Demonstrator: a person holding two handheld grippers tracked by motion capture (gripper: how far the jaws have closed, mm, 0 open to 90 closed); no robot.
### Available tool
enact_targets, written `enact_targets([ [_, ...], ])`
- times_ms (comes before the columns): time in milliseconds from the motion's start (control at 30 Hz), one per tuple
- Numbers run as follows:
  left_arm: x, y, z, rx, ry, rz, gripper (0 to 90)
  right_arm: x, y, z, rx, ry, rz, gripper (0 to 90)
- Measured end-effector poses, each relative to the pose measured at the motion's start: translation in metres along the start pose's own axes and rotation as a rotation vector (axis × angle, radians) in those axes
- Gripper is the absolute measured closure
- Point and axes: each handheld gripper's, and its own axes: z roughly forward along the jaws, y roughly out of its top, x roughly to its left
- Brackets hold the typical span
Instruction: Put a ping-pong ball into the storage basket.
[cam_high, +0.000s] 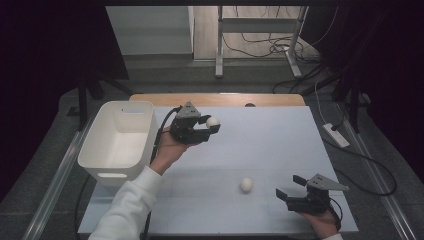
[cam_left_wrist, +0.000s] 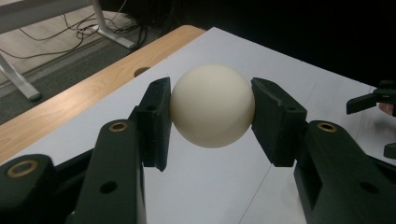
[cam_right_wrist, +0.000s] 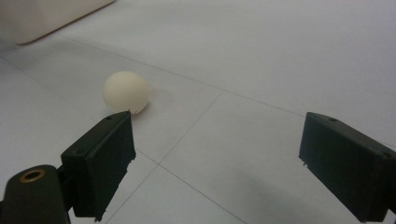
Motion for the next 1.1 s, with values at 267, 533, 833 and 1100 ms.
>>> enact_targets([
  [267, 0.002, 0.002, -0.005, -0.012, 0.007, -0.001, 51.1, 0.0, 0.0, 0.0, -0.003, 0.001, -0.001, 10.8],
  [533, 0.005, 0.002, -0.012, -0.02, 0.021, -0.004, 51.2, 0.0, 0.0, 0.0, -0.003, 0.0, 0.0, 10.8],
  [833, 0.009, 0.004, -0.019, -0.025, 0.037, -0.003, 51.1, 0.0, 0.0, 0.0, -0.001, 0.0, 0.001, 10.8],
  [1100, 0.012, 0.005, -0.024, -0.033, 0.057, -0.005, 51.1, 0.0, 0.0, 0.0, -0.002, -0.001, 0.001, 10.8],
])
